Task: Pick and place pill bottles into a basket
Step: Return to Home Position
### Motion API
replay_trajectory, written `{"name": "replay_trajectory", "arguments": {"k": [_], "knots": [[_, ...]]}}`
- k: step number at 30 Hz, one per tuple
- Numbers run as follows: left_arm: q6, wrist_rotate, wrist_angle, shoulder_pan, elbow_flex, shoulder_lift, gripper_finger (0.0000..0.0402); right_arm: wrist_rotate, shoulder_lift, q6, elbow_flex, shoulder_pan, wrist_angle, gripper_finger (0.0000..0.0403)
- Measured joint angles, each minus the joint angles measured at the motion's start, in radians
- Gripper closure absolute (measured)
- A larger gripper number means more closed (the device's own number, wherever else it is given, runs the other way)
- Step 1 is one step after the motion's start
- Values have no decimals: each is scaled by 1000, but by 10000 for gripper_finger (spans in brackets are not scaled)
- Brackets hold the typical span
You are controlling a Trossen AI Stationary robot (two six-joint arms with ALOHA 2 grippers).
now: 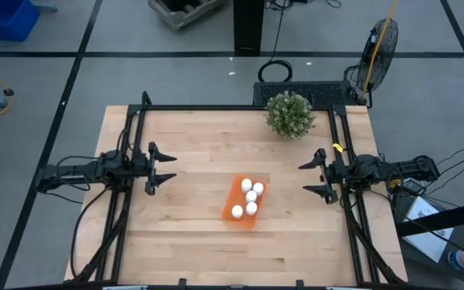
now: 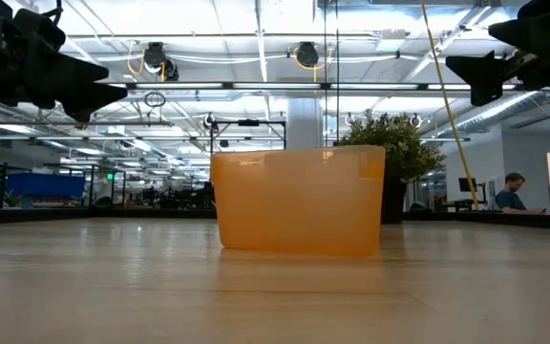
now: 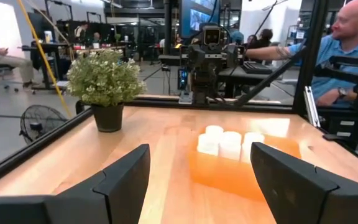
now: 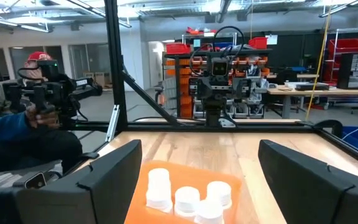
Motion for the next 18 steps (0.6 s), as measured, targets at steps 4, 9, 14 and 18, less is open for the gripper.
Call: {"name": "replay_trajectory", "arguments": {"k": [4,9,14,18], "knots": [[36,-1,-1,0,0,2,116,0,0,0,0,0,0,90],[34,-4,-3,0,0,2,118,1,0,0,0,0,-1,90],[32,-4,-3,0,0,2,124,1,0,1,0,0,-1,90],[31,-5,-4,0,0,2,118,1,0,1,0,0,-1,90]]}}
